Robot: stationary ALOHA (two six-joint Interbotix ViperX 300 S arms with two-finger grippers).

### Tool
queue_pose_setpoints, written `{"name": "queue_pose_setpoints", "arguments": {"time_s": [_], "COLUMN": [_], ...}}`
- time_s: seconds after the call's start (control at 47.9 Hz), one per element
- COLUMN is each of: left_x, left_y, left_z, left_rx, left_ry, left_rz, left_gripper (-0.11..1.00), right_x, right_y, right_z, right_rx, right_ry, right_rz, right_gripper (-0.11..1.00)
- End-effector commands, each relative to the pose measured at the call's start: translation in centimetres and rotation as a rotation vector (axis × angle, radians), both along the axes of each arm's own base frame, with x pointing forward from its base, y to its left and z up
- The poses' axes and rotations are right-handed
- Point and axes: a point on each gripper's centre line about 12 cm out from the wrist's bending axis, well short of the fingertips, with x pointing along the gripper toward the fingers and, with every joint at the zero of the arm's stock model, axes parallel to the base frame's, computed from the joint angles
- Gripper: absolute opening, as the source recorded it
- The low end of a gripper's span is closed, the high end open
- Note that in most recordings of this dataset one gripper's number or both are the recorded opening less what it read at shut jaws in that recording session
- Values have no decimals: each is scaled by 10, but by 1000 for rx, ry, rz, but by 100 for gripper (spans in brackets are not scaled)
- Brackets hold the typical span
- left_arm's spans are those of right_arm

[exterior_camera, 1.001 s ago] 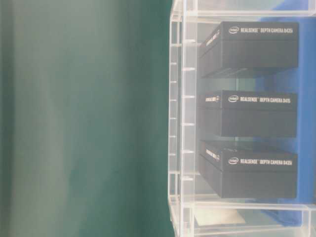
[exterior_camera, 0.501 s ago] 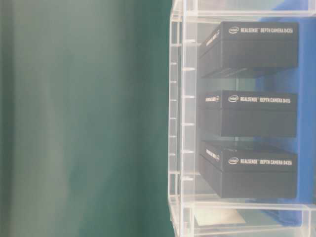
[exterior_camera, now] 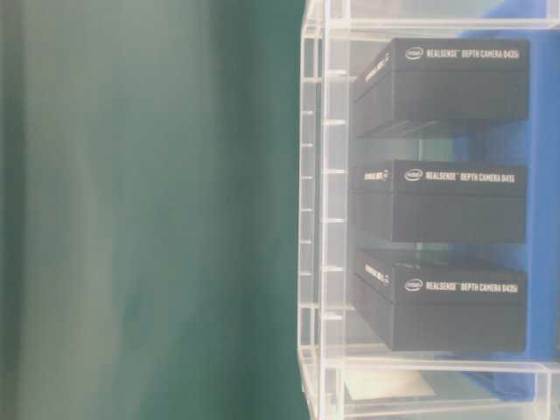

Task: Take out the box from the case.

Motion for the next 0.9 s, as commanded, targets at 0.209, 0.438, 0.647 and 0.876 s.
{"name": "queue_pose_setpoints", "arguments": {"time_s": [0.209, 0.438, 0.647, 0.876], "left_x": [-9, -11, -10, -9], "left_y": [0, 0, -2, -2], "left_z": [11, 7, 7, 14], "left_rx": [-45, -113, -146, -152], "left_ry": [352, 604, 730, 748], "left_rz": [36, 102, 146, 155], "left_gripper": [1, 1, 1, 1], "right_x": [-3, -5, -5, 2], "right_y": [0, 0, 1, 1], "right_z": [-1, -5, -4, -5], "right_rx": [82, 136, 146, 150], "right_ry": [331, 588, 732, 761], "right_rz": [-48, -107, -127, -135], "right_gripper": [1, 1, 1, 1]}}
